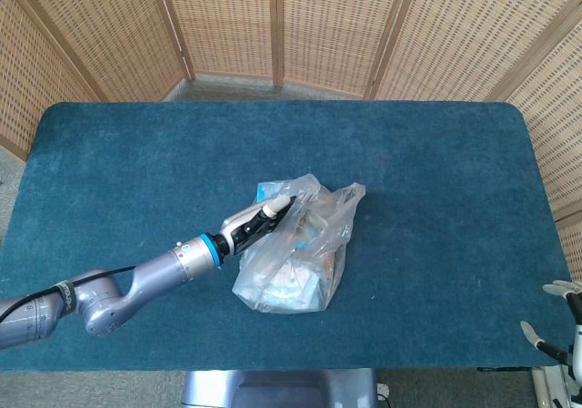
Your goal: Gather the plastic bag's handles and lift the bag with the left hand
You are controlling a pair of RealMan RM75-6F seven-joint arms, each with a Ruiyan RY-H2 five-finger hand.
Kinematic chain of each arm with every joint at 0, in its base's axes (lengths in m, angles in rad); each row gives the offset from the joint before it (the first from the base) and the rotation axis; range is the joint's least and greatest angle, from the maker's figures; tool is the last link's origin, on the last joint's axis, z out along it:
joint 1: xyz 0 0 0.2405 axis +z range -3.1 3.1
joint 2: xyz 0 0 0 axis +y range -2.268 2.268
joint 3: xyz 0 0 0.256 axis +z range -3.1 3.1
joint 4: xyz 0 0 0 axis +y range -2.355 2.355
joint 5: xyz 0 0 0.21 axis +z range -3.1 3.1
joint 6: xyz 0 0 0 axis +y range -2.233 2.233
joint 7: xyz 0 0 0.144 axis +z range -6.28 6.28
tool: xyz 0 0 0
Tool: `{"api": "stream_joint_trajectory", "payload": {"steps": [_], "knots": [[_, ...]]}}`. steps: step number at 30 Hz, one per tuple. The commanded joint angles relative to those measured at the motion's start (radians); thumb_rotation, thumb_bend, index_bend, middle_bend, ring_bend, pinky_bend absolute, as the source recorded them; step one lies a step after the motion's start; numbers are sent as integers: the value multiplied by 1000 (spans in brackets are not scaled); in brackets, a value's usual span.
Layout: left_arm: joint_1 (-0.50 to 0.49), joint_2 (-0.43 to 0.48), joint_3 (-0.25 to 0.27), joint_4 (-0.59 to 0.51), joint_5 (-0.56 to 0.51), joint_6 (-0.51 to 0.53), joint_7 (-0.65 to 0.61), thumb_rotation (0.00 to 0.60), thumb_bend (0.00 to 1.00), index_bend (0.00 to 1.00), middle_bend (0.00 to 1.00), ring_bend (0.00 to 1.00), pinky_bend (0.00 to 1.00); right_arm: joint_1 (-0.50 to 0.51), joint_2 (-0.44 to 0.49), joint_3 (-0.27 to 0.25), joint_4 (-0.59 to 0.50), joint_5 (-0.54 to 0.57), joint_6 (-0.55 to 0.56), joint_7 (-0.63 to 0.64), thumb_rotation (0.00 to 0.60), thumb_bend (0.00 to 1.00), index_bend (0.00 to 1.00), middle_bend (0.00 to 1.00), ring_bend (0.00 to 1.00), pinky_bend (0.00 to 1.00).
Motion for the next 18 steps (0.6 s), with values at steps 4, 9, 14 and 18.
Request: {"api": "stream_joint_trajectory", "payload": {"steps": [4, 9, 14, 18], "knots": [[-17, -40, -35, 32, 1, -68, -105, 0, 169, 154, 294, 257, 270, -1, 0, 1, -2, -4, 2, 3, 584, 120, 327, 287, 208, 163], [-27, -89, -82, 74, -5, -116, -229, 0, 169, 154, 293, 257, 270, 0, 0, 2, -2, -7, 1, 6, 584, 121, 327, 287, 208, 163], [-45, -135, -117, 131, 16, -161, -307, 0, 169, 154, 294, 264, 336, -1, 2, 1, -4, -11, 2, 8, 582, 121, 327, 287, 208, 163], [-51, -178, -171, 165, -6, -195, -400, 0, 169, 154, 294, 339, 418, -5, 3, 2, -2, -11, 7, 13, 587, 120, 327, 287, 208, 163]]}}
